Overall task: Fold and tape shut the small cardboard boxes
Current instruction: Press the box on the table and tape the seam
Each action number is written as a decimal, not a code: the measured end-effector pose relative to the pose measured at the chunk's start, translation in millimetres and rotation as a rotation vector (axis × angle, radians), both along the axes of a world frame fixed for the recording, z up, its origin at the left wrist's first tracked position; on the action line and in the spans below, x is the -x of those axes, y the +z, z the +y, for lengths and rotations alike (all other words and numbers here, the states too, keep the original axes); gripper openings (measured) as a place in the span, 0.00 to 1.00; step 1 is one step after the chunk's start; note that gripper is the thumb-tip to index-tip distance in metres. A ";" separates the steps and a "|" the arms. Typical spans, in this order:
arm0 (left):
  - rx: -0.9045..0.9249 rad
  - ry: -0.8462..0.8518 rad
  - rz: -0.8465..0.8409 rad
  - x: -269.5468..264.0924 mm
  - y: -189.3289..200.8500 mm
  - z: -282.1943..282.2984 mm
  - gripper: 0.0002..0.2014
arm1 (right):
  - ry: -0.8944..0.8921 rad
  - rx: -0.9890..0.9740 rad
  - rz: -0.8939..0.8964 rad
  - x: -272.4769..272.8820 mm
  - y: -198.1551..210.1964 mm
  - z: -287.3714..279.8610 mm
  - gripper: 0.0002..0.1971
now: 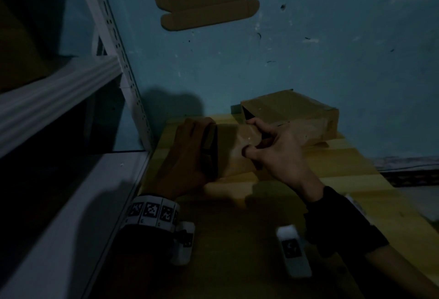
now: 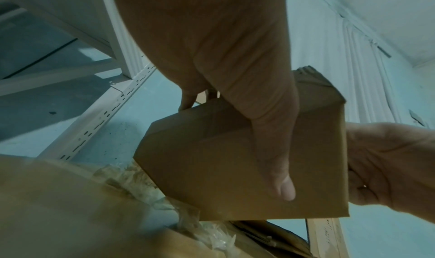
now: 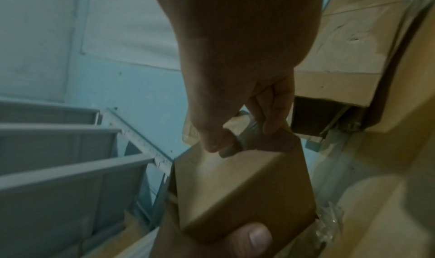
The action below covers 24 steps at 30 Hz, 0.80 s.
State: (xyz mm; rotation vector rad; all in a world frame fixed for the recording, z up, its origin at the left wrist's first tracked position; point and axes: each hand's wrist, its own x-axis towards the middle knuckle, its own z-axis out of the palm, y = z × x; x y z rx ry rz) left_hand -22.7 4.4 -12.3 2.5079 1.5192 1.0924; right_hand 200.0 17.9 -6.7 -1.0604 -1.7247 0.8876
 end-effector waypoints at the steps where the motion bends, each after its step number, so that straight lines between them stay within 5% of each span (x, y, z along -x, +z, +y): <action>1: 0.001 0.010 0.000 -0.2 -0.6 0.4 0.38 | -0.024 -0.025 -0.032 0.9 -1.7 1.0 0.24; 12: 0.016 0.059 0.082 -2.3 -1.3 3.7 0.36 | -0.157 -0.109 -0.273 7.7 0.1 1.6 0.17; 16: 0.004 0.137 0.142 -3.2 -5.8 7.4 0.40 | -0.339 -0.129 -0.455 12.4 1.0 -1.6 0.21; 18: 0.015 0.172 0.157 -3.2 -8.0 10.5 0.42 | -0.415 -0.238 -0.489 14.4 1.0 -6.4 0.07; 21: 0.008 0.183 0.207 -4.6 -9.9 13.4 0.44 | -0.402 -0.261 -0.486 13.3 -3.7 -6.4 0.21; 24: 0.014 0.189 0.239 -9.3 -8.7 12.0 0.50 | -0.386 -0.203 -0.490 13.7 -5.9 -6.2 0.15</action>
